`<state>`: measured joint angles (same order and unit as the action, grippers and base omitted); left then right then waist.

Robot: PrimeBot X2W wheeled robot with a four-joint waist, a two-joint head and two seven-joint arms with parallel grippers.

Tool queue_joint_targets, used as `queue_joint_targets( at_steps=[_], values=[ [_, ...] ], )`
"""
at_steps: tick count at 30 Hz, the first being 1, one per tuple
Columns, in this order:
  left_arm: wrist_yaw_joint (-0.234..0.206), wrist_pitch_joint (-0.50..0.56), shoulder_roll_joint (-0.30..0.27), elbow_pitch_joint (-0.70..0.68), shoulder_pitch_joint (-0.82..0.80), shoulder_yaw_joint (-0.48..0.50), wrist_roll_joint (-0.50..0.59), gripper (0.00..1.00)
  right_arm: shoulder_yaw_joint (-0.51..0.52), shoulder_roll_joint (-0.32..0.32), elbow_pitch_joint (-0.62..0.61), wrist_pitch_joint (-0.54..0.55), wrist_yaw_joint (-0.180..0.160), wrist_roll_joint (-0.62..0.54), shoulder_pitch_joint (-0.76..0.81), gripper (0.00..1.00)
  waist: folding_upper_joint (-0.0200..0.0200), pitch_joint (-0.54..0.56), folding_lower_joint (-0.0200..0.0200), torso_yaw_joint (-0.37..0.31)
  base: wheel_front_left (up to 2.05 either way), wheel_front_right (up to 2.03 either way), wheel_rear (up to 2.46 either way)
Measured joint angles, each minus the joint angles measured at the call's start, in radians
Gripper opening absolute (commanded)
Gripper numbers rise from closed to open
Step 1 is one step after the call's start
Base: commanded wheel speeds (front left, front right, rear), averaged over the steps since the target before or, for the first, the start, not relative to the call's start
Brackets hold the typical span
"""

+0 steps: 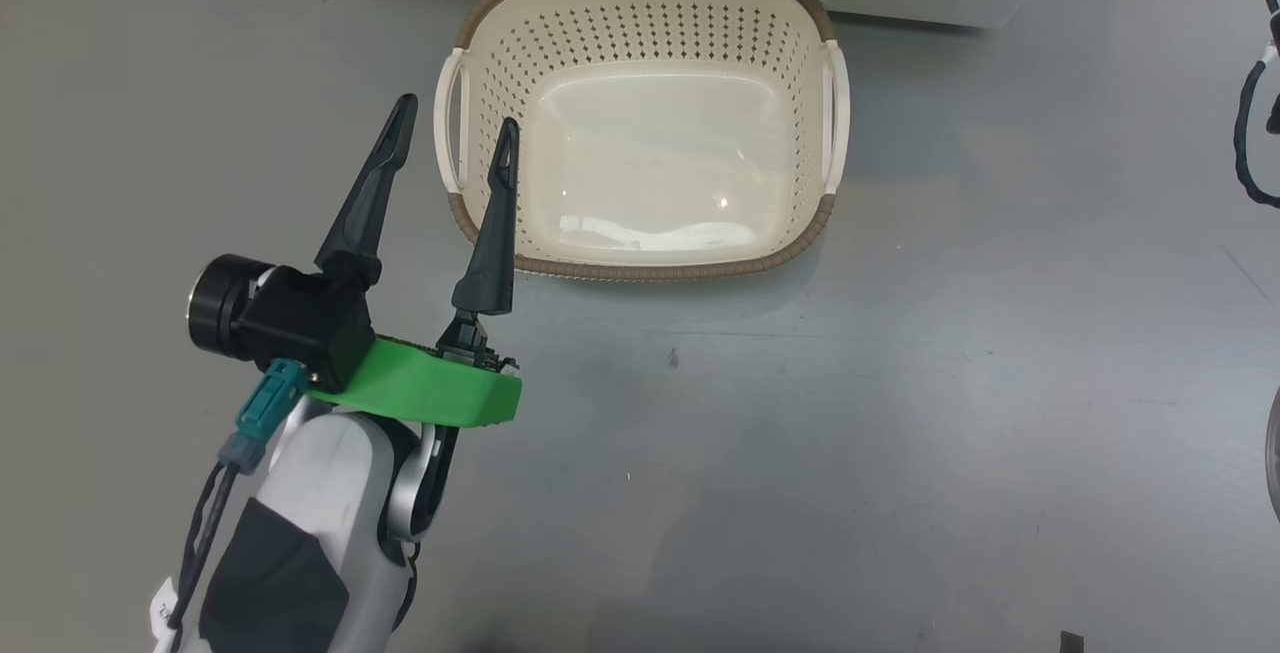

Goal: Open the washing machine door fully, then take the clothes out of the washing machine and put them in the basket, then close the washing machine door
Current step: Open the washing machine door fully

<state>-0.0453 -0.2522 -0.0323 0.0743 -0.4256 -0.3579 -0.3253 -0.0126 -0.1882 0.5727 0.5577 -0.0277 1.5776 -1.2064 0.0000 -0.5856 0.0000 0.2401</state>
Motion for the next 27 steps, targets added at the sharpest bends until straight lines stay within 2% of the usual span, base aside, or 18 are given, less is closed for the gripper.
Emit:
queue_joint_targets(
  at_steps=[16,27],
  values=[
    [-0.004,0.000,0.000,0.011,-0.003,-0.008,-0.007,1.00,-0.001,-0.002,0.067,0.131,0.037,0.072,-0.014,0.00,0.0000,0.005,0.0000,-0.014,0.00,0.00,0.00],
    [-0.011,0.000,0.000,0.048,-0.004,-0.009,-0.007,1.00,-0.019,0.003,0.101,0.219,0.090,0.099,0.036,0.00,0.0000,0.044,0.0000,-0.030,0.00,0.00,0.00]
  ],
)
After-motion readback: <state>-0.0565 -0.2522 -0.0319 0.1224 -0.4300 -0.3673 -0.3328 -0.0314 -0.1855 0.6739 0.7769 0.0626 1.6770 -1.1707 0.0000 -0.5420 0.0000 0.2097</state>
